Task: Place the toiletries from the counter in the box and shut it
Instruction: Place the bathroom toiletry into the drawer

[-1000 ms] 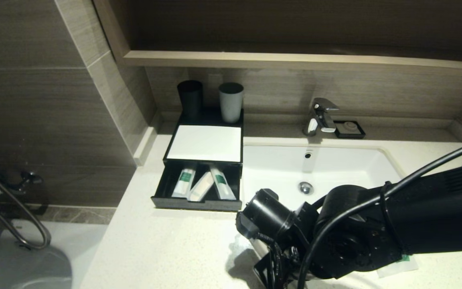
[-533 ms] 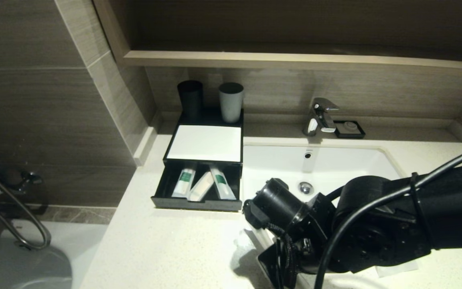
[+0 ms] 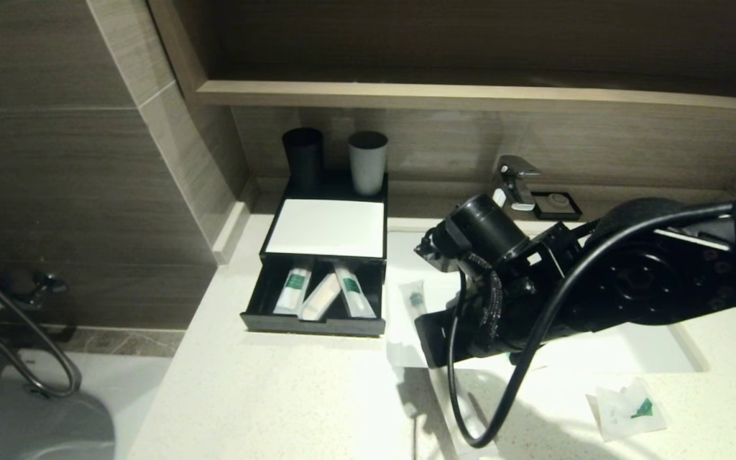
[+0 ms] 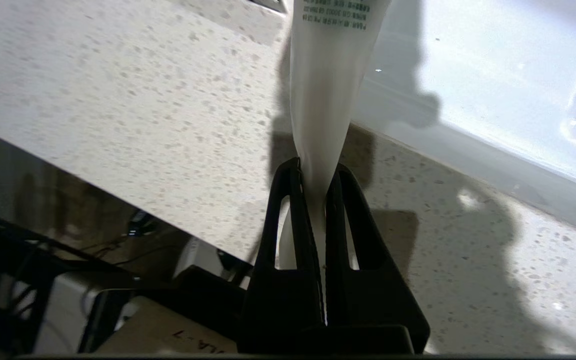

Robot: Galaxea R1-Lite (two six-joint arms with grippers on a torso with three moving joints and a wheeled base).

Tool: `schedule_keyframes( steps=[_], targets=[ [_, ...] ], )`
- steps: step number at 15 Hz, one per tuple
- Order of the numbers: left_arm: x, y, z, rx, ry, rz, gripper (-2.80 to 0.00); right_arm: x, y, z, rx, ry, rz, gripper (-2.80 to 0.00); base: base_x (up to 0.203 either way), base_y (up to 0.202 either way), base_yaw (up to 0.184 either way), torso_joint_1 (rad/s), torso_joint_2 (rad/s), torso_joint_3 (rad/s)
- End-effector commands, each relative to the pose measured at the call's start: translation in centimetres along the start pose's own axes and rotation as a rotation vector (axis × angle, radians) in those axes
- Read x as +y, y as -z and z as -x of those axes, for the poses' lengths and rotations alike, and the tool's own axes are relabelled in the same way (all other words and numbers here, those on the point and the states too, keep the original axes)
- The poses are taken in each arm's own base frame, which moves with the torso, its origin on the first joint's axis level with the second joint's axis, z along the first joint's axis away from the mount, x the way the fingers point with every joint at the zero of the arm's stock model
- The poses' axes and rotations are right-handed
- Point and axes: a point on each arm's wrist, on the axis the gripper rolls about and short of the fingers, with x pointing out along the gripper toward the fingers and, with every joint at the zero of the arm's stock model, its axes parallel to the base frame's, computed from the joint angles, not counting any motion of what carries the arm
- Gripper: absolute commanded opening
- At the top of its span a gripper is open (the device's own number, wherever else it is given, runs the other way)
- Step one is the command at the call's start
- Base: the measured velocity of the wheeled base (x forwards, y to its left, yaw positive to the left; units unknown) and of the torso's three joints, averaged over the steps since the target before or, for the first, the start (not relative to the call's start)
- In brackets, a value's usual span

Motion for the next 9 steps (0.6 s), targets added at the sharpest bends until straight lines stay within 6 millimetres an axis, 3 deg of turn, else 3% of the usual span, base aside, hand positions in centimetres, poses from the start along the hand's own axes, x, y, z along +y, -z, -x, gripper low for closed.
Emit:
schedule_keyframes(
  steps=[1, 9],
  targets=[
    [0.0, 0.0, 0.0, 0.0, -0.001, 0.0, -2.8, 0.2, -1.4, 0.7, -0.015, -0.079, -0.063, -2.8, 0.0, 0.0, 0.0, 0.0, 0.0, 0.0],
    [0.0, 0.0, 0.0, 0.0, -0.001, 0.0, -2.8, 1.8, -4.7, 1.4, -0.002, -0.258, -0.207, -2.8, 0.0, 0.0, 0.0, 0.0, 0.0, 0.0]
  ],
)
